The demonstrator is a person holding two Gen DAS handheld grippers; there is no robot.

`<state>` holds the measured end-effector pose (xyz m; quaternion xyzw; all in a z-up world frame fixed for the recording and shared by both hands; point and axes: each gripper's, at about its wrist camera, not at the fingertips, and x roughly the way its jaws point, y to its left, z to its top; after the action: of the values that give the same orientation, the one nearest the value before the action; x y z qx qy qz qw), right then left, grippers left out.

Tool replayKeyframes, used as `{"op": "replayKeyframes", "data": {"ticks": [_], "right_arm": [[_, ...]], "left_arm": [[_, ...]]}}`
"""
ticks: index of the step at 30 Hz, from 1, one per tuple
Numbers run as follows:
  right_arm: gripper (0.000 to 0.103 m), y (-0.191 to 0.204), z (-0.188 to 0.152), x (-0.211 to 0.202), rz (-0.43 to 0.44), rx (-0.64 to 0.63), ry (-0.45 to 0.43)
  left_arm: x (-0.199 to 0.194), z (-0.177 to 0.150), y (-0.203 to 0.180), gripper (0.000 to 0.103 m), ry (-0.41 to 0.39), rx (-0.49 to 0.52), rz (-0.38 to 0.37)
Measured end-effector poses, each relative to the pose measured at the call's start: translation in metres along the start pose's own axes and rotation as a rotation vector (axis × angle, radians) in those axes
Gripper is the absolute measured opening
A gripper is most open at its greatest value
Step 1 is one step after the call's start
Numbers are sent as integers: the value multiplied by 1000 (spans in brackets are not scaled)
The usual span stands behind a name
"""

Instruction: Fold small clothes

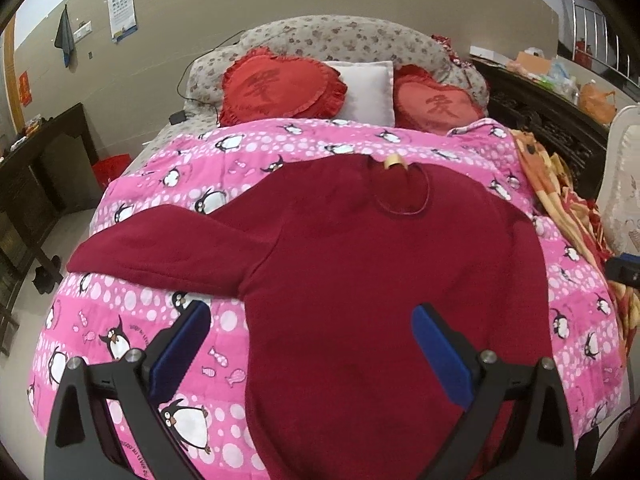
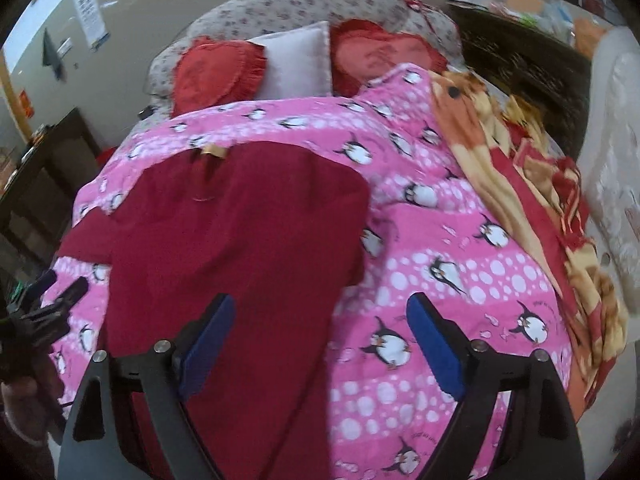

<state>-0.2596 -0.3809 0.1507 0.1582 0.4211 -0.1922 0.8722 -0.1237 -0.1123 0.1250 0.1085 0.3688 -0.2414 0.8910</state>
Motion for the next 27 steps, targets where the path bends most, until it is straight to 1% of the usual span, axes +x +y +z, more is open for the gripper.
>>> {"op": "replayKeyframes", "data": {"ticks": [3,5,8,11,14,16,18,23,27], "right_arm": [[70,20,4,6,18,-24,21],[70,32,7,15,49,-23,34],[70,48,8,25,51,-28,1],[70,61,6,37,92,-24,-25],[70,71,5,55,120,-14,11],[70,74,5,67,103,-9,53],[70,74,5,75,108,0,72],[70,77,7,80,78,14,49],[70,86,10,83,64,-8,46]], "left_arm": [[-1,2,0,102,3,-7,2],[0,3,1,102,4,-15,3],[3,2,4,102,12,-24,10],[9,0,8,102,25,-30,19],[16,-2,12,102,43,-35,24],[19,-4,14,102,49,-38,26],[23,-4,17,102,52,-45,29],[32,-4,21,102,61,-55,28],[36,-5,21,102,65,-55,28]]}}
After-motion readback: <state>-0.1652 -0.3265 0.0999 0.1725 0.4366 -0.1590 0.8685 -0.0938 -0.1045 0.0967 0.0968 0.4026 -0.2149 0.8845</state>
